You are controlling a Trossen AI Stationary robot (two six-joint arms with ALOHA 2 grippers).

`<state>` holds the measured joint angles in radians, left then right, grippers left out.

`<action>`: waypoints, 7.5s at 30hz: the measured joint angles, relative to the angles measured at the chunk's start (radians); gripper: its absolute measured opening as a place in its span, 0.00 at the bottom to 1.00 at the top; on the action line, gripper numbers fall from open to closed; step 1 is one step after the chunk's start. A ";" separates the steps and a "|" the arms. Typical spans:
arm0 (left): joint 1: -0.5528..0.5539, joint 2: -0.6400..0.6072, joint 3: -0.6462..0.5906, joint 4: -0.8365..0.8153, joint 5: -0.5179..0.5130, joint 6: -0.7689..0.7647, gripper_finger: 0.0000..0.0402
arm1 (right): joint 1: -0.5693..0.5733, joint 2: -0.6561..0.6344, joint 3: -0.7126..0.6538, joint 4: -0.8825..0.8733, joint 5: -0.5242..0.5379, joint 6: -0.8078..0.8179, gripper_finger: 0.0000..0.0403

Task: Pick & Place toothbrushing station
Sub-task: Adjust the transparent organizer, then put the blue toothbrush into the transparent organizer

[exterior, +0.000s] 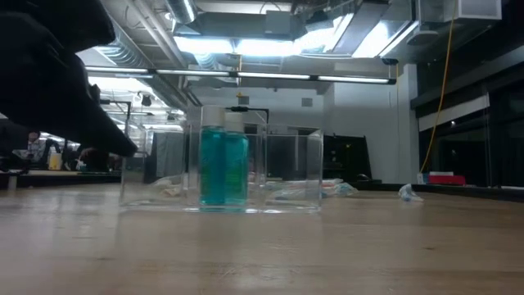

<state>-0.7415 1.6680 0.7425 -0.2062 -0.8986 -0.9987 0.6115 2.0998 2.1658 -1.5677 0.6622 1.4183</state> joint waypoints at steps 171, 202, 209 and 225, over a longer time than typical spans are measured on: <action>0.911 -0.827 -0.332 0.652 0.853 1.038 0.46 | -1.455 -0.516 -1.337 0.873 -0.634 -0.847 0.27; 0.911 -0.827 -0.332 0.614 0.815 1.041 0.46 | -0.770 -1.047 -1.344 1.272 -0.367 -0.837 0.00; 0.911 -0.846 -0.332 0.555 0.762 1.054 0.46 | -0.428 -1.090 -1.560 1.826 -0.121 -1.023 0.00; 0.911 -1.154 -0.332 0.239 0.655 1.056 0.46 | -0.359 -0.852 -1.684 2.505 -0.248 -1.168 0.00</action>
<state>0.1696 0.5145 0.4103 0.0326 -0.2435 0.0577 0.2529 1.2476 0.4820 0.9377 0.4146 0.2504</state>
